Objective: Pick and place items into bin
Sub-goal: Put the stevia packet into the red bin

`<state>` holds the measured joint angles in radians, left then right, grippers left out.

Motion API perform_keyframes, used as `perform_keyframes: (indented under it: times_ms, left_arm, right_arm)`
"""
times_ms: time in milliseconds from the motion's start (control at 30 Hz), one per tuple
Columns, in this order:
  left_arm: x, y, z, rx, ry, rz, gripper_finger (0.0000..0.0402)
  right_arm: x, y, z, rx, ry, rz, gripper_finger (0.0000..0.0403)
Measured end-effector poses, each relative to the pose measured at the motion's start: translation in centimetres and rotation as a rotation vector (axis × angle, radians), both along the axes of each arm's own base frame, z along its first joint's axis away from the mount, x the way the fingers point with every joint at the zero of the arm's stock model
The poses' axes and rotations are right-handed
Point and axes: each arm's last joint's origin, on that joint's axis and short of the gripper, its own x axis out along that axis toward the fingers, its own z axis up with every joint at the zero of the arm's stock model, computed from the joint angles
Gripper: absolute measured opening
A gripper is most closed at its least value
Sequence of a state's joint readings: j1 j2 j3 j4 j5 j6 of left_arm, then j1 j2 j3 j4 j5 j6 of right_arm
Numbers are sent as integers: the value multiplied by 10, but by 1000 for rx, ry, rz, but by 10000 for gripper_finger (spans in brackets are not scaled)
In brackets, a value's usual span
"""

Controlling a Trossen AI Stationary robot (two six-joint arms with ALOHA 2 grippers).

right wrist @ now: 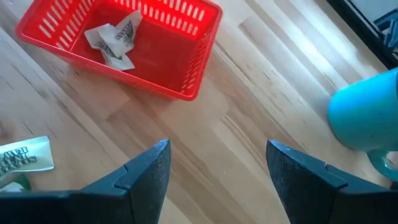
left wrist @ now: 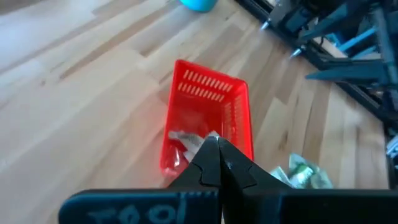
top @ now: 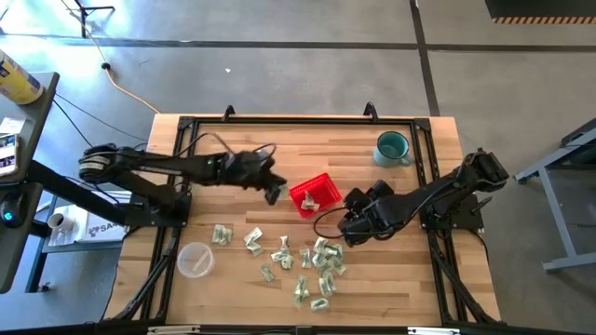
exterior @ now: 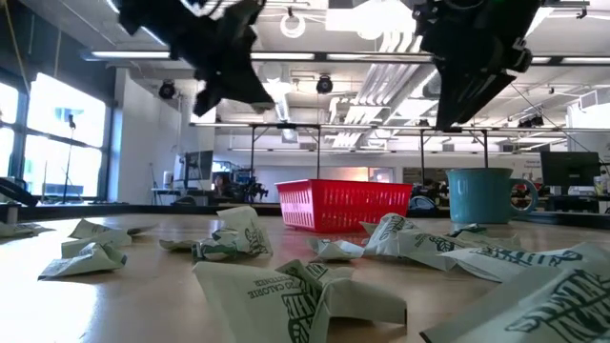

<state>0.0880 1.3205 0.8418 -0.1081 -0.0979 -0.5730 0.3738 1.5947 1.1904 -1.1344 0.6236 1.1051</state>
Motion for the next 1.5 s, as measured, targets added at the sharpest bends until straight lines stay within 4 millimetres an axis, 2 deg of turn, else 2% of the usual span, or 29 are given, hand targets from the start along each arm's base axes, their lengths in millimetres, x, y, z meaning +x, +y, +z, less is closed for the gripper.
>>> perform_keyframes:
  times_ms: [167,333,400,500,633,800,900,1000,1067,1233,1367,1500]
  left_arm:
    - [44,8,-13,47,71,-87,28]
    - [90,13,-31,111,150,-116,74]
    - [98,14,-37,100,204,-116,97]
    - [109,15,-35,96,230,-119,134]
    - [103,15,-29,86,365,-137,185]
    - [59,3,-4,104,694,-165,222]
    - [25,-8,3,44,921,-102,226]
    - [1,-18,9,-7,1030,-35,223]
    - [-9,-27,6,-38,1019,-17,221]
    - [-25,-47,-23,-166,975,-17,223]
    - [-24,-62,-47,-259,869,-40,221]
    - [-18,-78,-55,-267,748,-22,221]
  right_arm:
    - [-2,1,1,1,1,-5,254]
    - [-2,1,1,6,3,-6,254]
    - [-2,2,1,16,8,-6,254]
    - [-2,2,0,23,12,-6,254]
    - [-3,2,0,21,16,-1,254]
    - [-2,0,1,6,35,30,254]
    - [1,-4,1,5,39,34,254]
    - [5,-10,1,14,33,40,254]
    - [9,-14,0,33,29,59,254]
    - [21,-24,-4,131,25,153,254]
    - [24,-30,-11,147,28,197,254]
    - [21,-32,-18,157,57,201,254]
